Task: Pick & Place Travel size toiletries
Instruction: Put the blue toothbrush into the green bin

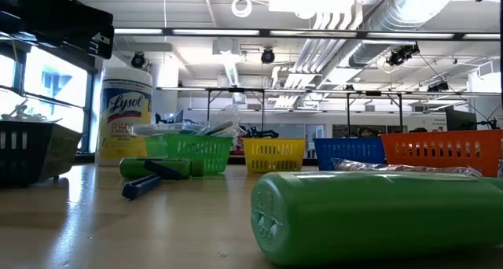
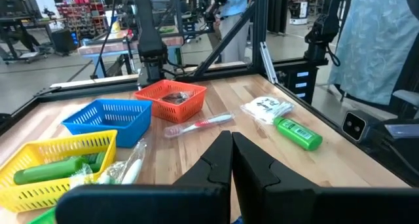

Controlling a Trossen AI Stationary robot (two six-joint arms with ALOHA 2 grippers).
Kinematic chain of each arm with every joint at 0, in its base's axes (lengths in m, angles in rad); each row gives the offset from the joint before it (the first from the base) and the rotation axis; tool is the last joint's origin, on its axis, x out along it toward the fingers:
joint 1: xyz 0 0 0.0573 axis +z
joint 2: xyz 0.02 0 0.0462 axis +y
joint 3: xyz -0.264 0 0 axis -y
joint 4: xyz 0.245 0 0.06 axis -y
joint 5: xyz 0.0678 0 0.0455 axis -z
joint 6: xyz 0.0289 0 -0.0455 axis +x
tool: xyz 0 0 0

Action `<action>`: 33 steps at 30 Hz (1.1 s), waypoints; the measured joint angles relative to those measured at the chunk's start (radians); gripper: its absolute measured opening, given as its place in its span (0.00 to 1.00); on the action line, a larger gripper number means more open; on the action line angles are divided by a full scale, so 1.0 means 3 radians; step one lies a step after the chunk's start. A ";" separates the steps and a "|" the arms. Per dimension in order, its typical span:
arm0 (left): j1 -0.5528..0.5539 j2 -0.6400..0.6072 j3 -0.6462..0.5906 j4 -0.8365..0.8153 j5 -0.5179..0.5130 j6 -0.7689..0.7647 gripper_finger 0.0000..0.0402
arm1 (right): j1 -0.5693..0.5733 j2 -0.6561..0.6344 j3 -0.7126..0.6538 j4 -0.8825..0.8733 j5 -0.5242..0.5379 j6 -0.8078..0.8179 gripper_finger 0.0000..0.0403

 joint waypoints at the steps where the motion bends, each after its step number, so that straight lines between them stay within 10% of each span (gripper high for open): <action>1: 0.0000 -0.0001 0.0000 0.0001 0.0000 0.0000 0.01 | -0.0017 -0.0061 0.0000 -0.0053 0.0121 0.0030 0.01; 7: 0.0000 -0.0001 0.0000 -0.0020 0.0001 -0.0001 0.01 | -0.0047 -0.0500 -0.0465 0.0027 0.0499 0.0211 0.01; 21: 0.0000 0.0000 0.0000 -0.0025 0.0001 -0.0017 0.01 | 0.0055 -0.2603 -0.4011 0.2397 0.0429 0.0547 0.01; 33: 0.0000 -0.0001 0.0000 -0.0064 -0.0099 -0.0173 0.01 | 0.0206 -0.3279 -0.5960 0.3737 0.0392 0.0806 0.01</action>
